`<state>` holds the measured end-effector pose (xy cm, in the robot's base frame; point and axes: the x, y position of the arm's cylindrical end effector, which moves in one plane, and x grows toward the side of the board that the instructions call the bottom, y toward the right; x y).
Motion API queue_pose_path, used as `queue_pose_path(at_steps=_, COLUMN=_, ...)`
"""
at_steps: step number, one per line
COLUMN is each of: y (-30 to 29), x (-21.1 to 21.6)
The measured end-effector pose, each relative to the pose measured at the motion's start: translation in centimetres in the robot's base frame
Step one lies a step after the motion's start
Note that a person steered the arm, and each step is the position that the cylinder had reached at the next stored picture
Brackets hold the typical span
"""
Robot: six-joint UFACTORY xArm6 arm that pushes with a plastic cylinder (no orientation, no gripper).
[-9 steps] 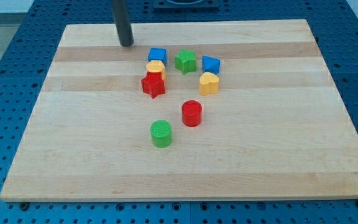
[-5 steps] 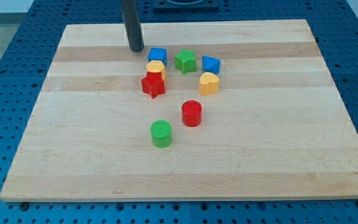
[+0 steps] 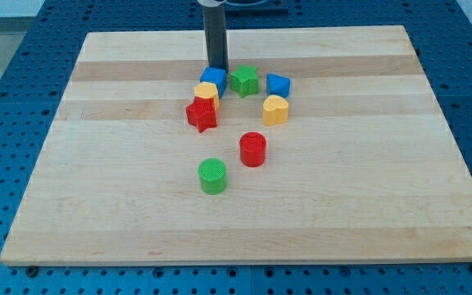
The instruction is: Slightly move the blue cube into the left side of the green star
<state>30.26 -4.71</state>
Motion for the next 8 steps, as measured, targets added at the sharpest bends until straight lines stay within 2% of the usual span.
queue_pose_path(at_steps=1, y=-3.0, x=-2.5)
queue_pose_path(at_steps=2, y=-8.0, x=0.8)
queue_pose_path(at_steps=3, y=-9.9, x=3.5)
queue_pose_path(at_steps=8, y=-7.4, x=3.7)
